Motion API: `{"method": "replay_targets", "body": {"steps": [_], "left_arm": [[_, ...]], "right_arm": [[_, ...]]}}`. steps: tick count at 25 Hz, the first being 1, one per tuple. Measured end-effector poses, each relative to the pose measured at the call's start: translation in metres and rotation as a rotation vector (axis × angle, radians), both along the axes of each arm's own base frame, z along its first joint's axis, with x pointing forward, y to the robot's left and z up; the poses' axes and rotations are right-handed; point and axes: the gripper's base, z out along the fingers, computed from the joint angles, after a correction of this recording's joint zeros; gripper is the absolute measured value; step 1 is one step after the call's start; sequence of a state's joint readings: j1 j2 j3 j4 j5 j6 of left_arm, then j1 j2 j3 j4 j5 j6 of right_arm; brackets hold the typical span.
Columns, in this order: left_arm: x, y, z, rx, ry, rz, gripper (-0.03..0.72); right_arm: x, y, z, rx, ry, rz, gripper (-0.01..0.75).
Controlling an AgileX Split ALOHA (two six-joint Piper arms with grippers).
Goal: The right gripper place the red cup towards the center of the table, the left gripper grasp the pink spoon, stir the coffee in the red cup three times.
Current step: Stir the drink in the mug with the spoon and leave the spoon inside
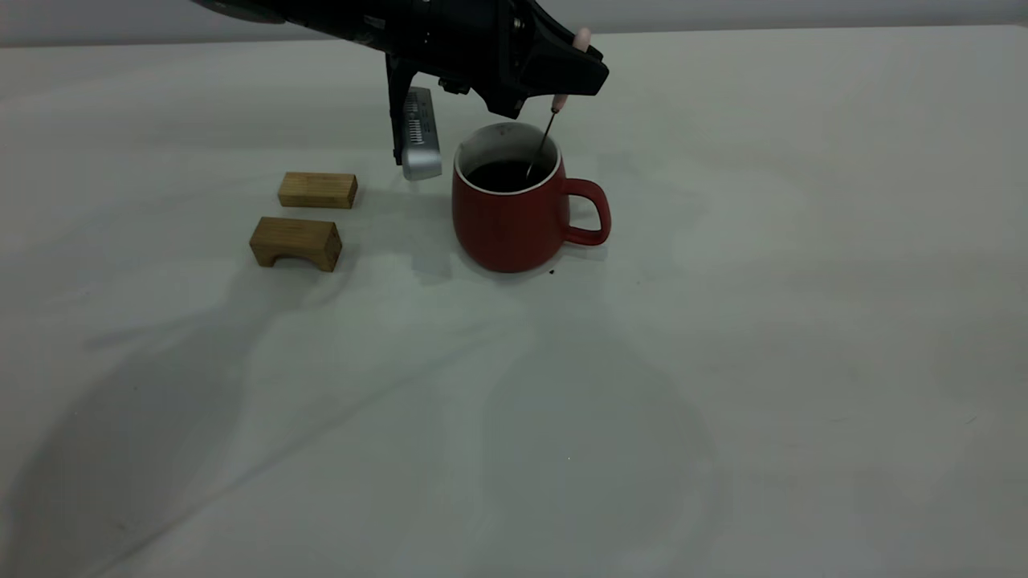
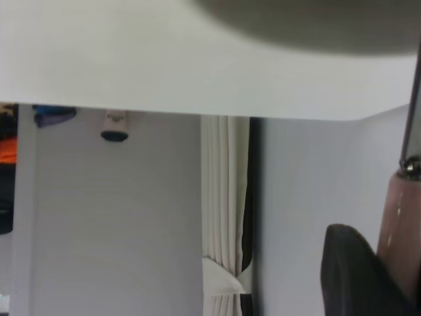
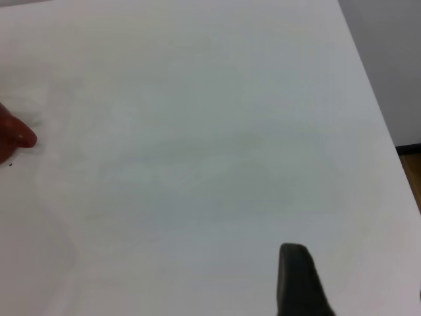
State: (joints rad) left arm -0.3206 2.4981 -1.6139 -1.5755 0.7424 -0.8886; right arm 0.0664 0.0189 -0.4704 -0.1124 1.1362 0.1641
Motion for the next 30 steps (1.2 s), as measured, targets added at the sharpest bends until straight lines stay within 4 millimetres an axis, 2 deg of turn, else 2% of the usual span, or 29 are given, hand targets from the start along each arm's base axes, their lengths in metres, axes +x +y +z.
{"method": "replay_targets", "body": {"steps": [11, 16, 18, 22, 24, 26, 30], "left_arm": [[-0.001, 0.000, 0.001, -0.008, 0.007, -0.016, 0.138], [-0.002, 0.013, -0.001, 0.007, 0.014, -0.066, 0.150], [-0.003, 0.016, -0.001, 0.009, 0.025, -0.090, 0.197], [-0.006, 0.018, -0.001, 0.035, 0.023, -0.135, 0.376], [-0.007, 0.019, 0.002, 0.060, 0.008, -0.164, 0.438], [-0.009, 0.022, 0.012, 0.104, -0.034, -0.213, 0.476], [-0.015, 0.029, 0.046, 0.234, -0.187, -0.389, 0.489]], "right_arm": [[0.000, 0.000, 0.000, 0.000, 0.000, 0.000, 0.474], [0.000, 0.000, 0.000, 0.000, 0.000, 0.000, 0.474], [0.000, 0.000, 0.000, 0.000, 0.000, 0.000, 0.474], [0.000, 0.000, 0.000, 0.000, 0.000, 0.000, 0.474], [0.000, 0.000, 0.000, 0.000, 0.000, 0.000, 0.474], [0.000, 0.000, 0.000, 0.000, 0.000, 0.000, 0.474], [0.000, 0.000, 0.000, 0.000, 0.000, 0.000, 0.474]]}}
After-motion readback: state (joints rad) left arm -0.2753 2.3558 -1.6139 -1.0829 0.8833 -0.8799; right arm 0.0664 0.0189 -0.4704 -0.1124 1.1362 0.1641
